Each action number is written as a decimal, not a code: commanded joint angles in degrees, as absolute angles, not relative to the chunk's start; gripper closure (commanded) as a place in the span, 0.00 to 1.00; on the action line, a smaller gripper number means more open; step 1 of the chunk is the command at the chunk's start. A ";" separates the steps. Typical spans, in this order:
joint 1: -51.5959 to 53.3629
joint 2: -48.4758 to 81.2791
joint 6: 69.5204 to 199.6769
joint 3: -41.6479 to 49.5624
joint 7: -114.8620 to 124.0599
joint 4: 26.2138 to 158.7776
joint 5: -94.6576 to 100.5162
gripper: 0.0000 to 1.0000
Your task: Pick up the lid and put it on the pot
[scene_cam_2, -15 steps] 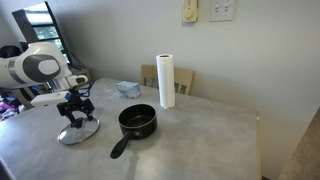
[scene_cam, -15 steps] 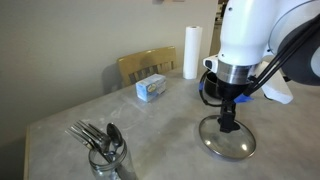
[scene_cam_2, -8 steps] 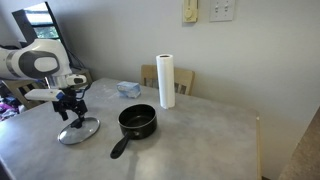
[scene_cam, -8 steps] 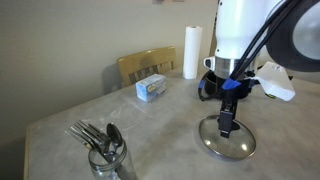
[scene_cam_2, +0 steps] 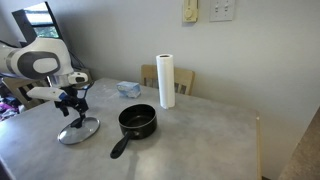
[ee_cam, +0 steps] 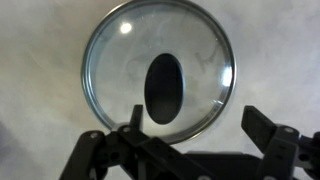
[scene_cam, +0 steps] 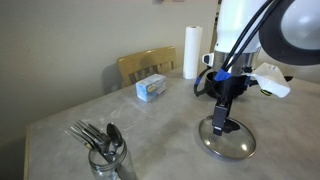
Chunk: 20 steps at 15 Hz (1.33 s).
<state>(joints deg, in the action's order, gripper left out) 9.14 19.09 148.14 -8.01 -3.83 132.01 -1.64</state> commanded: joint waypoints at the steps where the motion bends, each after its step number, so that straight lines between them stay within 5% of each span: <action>1: 9.01 19.31 151.59 -7.21 -3.77 133.14 1.47 0.00; 13: 8.10 20.64 152.77 -6.28 -3.51 134.83 4.35 0.00; 14: 7.94 20.66 152.80 -6.50 -3.90 134.85 4.10 0.25; 20: 7.36 20.60 153.77 -7.61 -5.54 134.97 2.46 0.62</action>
